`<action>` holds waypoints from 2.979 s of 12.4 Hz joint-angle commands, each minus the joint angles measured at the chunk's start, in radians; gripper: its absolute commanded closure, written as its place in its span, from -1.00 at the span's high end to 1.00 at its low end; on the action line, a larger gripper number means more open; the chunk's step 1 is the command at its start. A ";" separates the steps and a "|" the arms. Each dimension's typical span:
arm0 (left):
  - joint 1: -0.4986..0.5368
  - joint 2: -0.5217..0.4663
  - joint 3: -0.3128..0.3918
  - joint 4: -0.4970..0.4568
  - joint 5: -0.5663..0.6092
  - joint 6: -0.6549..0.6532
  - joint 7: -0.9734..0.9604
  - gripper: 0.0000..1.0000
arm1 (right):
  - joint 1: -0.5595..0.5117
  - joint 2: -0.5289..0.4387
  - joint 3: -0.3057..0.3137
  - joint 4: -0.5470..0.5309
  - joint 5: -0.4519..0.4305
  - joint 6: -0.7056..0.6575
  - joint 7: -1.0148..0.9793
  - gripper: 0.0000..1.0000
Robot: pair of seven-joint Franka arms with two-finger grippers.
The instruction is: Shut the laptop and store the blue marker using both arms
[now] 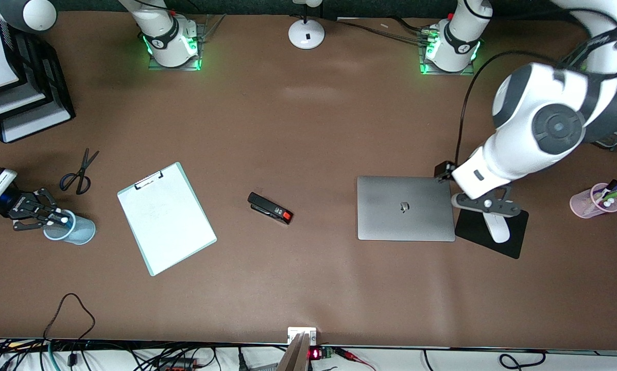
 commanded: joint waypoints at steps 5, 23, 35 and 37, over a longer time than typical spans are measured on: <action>0.086 -0.005 -0.008 0.194 0.010 -0.295 0.152 1.00 | -0.024 -0.006 0.008 0.026 -0.016 -0.025 0.076 1.00; 0.008 -0.350 0.234 -0.211 -0.053 -0.041 0.148 1.00 | 0.267 -0.290 0.010 0.250 -0.439 -0.260 1.123 1.00; 0.014 -0.347 0.220 -0.188 -0.039 -0.075 0.148 1.00 | 0.593 -0.470 0.018 0.110 -0.799 -0.205 2.200 1.00; 0.014 -0.348 0.219 -0.188 -0.039 -0.076 0.149 1.00 | 0.604 -0.496 0.018 0.080 -0.852 -0.220 2.355 1.00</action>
